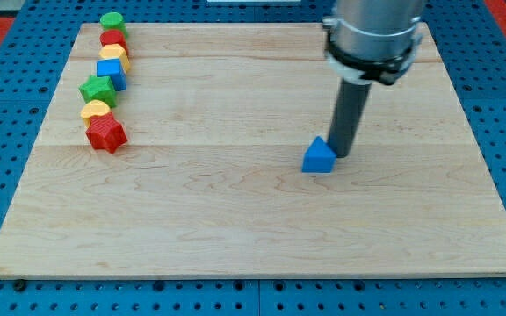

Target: Move the blue triangle towards the bottom left

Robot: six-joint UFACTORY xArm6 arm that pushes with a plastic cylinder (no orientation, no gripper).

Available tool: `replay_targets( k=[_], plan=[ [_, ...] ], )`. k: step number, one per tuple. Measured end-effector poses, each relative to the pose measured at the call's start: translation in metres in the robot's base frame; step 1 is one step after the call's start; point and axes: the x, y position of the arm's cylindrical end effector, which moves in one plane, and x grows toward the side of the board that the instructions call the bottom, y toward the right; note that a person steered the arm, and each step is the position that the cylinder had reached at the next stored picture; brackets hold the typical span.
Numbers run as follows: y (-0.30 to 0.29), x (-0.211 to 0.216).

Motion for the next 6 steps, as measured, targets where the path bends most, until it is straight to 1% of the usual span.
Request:
replay_targets(
  k=[2, 3, 4, 6],
  plan=[
    [-0.072, 0.031],
    [-0.107, 0.057],
    [-0.127, 0.094],
    [-0.206, 0.095]
  ],
)
